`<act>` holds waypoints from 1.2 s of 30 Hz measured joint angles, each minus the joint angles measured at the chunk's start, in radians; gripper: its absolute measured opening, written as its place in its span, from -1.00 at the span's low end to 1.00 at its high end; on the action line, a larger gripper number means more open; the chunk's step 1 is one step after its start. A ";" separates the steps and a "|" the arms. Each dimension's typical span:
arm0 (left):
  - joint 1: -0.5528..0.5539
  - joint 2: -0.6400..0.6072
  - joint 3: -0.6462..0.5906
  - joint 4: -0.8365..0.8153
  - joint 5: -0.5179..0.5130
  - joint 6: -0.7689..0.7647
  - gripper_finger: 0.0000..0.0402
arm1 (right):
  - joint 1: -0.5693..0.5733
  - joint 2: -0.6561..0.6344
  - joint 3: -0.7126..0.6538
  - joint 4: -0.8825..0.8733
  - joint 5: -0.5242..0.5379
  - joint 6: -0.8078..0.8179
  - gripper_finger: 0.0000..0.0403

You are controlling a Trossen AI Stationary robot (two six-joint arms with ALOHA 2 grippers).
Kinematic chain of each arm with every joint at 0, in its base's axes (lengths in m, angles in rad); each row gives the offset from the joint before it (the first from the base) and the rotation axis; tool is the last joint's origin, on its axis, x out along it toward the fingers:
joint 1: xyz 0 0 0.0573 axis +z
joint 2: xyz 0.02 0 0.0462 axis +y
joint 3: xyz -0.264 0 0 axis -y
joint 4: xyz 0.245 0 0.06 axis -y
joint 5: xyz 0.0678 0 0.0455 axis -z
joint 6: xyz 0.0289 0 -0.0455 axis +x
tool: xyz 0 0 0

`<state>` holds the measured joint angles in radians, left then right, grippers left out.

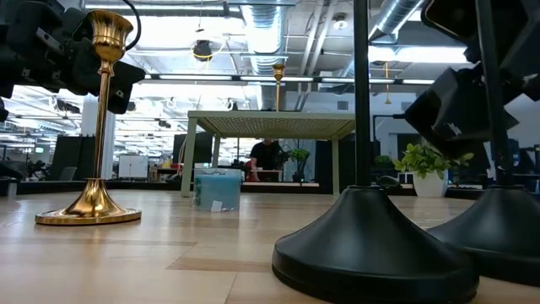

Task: Pick & Place candle stick holders
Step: Put the right black candle holder on the shelf

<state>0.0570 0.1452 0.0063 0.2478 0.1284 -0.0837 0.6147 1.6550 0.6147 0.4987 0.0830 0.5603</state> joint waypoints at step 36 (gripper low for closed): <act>0.000 0.000 0.000 0.000 0.000 0.068 -0.96 | 0.014 0.002 0.042 0.040 -0.005 0.060 -0.40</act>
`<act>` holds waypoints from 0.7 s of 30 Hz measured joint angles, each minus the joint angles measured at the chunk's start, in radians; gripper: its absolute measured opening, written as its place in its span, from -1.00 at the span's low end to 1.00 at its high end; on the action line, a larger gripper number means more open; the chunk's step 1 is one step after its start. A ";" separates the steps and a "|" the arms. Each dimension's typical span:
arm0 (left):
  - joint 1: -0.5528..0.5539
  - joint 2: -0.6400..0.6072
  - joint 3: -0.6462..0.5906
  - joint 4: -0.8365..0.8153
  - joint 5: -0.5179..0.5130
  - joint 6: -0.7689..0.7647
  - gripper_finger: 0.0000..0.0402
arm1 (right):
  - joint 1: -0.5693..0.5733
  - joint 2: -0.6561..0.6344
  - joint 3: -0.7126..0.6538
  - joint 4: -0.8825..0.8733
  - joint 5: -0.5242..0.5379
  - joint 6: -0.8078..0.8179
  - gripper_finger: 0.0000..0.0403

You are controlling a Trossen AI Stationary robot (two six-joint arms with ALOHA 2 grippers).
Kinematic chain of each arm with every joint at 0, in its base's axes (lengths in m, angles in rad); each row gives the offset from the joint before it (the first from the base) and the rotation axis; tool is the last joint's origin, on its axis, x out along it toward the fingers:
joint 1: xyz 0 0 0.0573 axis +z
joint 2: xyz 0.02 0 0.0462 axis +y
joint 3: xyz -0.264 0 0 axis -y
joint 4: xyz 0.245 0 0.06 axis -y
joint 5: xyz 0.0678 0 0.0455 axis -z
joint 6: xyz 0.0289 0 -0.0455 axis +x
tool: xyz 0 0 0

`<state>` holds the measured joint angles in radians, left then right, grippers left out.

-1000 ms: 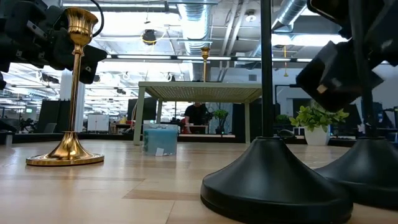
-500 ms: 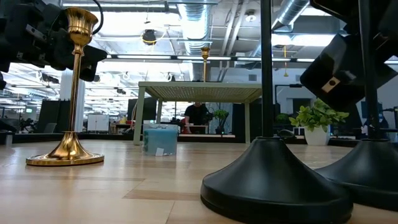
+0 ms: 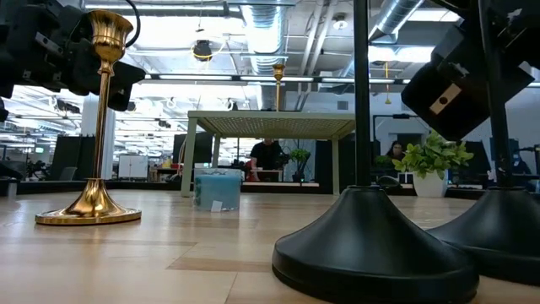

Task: Pick & Place candle stick holders
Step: Put the right black candle holder on the shelf

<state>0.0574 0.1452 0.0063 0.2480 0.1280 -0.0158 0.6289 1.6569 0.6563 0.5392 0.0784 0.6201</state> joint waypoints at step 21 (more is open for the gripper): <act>0.000 0.000 0.000 0.000 0.000 0.000 -0.96 | 0.007 0.000 0.002 0.023 0.001 -0.077 -0.94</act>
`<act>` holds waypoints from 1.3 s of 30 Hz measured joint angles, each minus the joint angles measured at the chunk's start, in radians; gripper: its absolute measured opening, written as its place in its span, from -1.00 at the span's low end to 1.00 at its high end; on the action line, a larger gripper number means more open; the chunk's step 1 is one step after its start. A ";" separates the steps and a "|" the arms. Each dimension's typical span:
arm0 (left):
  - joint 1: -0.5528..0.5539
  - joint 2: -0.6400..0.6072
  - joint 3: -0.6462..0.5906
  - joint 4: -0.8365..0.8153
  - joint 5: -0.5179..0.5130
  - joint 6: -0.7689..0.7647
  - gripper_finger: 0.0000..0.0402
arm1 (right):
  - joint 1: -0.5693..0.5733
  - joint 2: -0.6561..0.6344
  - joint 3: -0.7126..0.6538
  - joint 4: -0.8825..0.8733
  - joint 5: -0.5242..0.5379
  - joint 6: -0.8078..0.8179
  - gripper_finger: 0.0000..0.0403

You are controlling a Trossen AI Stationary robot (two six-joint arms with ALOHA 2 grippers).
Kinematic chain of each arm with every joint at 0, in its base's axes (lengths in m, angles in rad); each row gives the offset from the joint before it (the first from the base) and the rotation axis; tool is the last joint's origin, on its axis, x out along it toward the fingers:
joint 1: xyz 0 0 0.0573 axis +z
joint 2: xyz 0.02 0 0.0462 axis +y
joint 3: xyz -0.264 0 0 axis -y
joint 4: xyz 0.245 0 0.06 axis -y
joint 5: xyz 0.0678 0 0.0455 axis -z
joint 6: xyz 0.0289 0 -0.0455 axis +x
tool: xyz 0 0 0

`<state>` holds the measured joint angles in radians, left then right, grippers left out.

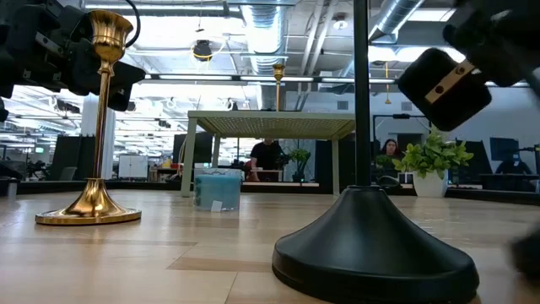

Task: Pick & Place candle stick holders
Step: Put the right black candle holder on the shelf

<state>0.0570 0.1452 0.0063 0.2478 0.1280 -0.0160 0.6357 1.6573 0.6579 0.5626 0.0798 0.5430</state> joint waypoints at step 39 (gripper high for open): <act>0.000 0.000 0.000 0.042 -0.031 0.012 -0.96 | -0.208 -0.315 -0.008 -0.538 0.235 -0.256 -1.00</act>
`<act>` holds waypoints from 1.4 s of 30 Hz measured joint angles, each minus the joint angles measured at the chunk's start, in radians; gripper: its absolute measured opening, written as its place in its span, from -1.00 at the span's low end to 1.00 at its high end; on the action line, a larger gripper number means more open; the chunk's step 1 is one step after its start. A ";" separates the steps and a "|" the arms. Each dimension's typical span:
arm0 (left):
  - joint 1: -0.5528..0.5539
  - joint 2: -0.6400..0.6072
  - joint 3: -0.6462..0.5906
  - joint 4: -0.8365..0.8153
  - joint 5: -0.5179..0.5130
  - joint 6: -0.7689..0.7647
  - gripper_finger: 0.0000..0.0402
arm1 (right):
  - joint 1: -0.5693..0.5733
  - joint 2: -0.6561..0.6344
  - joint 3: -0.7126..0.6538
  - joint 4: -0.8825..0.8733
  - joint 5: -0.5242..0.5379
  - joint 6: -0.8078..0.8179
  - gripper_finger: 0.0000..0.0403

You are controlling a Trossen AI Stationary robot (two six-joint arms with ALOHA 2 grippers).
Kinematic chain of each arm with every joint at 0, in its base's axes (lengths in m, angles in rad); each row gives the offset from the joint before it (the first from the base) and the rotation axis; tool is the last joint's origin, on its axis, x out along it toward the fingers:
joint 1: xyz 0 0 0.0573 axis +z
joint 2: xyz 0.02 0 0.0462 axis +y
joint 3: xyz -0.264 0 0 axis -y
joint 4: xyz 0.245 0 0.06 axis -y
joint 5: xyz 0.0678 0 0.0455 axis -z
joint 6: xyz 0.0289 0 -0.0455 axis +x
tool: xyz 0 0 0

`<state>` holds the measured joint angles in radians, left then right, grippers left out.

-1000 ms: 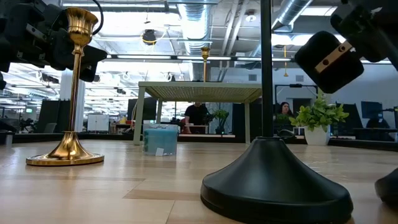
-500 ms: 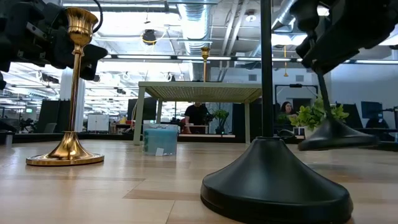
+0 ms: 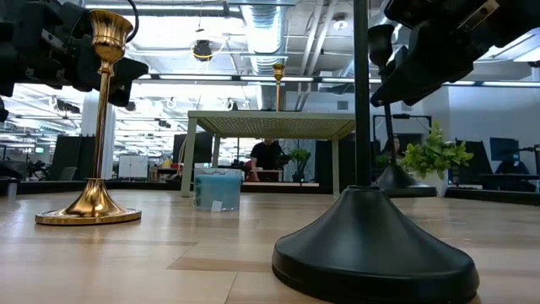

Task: Pick & Place candle stick holders
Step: Put the right black candle holder on the shelf

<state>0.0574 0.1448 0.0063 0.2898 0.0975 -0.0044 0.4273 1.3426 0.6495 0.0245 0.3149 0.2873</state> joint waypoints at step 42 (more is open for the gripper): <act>-0.007 0.854 0.355 0.327 -0.105 0.076 -0.08 | -0.501 0.252 0.572 -0.265 -0.587 -0.447 -1.00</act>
<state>0.0506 0.9984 0.3617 0.6165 -0.0071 0.0711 -0.0741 1.5951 1.2217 -0.2403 -0.2725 -0.1600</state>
